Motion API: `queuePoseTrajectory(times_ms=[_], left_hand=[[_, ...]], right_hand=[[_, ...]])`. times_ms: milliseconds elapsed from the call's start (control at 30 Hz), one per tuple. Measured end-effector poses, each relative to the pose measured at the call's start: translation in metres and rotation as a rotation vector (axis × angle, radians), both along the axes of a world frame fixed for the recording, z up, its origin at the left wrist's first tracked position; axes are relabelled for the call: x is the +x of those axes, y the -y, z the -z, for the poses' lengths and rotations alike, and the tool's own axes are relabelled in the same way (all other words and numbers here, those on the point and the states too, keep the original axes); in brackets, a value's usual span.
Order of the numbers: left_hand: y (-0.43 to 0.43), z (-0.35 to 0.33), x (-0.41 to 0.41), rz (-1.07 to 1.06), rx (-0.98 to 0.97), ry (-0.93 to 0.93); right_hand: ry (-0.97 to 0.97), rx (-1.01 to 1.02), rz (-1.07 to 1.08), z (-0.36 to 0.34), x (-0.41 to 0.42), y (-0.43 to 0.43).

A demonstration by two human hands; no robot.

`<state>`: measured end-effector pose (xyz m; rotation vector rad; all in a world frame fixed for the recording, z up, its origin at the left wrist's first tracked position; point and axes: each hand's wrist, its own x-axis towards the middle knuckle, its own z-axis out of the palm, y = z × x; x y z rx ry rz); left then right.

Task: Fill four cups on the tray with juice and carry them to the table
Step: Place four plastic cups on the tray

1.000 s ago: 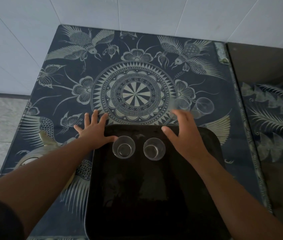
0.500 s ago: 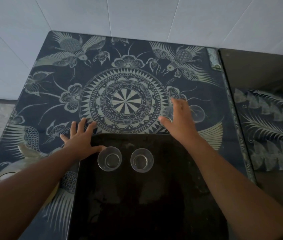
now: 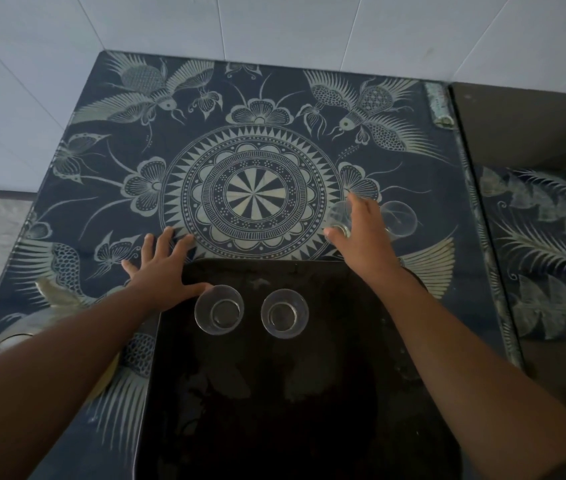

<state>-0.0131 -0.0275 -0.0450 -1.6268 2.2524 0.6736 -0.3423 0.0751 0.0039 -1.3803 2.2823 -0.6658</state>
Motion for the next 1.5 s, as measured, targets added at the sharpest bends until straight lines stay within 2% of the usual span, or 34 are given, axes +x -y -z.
queuePoseTrajectory(times_ms=[200,400,867,1500], left_hand=[[0.001,0.000,0.000,0.001,0.005,-0.004],[0.000,-0.002,-0.001,0.007,-0.001,-0.003],[0.001,0.000,0.000,0.017,-0.008,0.007],[0.003,0.007,0.002,0.016,-0.020,0.015]], right_hand=[[0.044,-0.095,-0.033,-0.019,0.005,-0.020],[0.052,-0.063,-0.093,-0.033,0.017,-0.057],[0.073,0.082,-0.189,-0.006,0.034,-0.118],[0.024,0.031,-0.172,0.004,0.052,-0.141]])
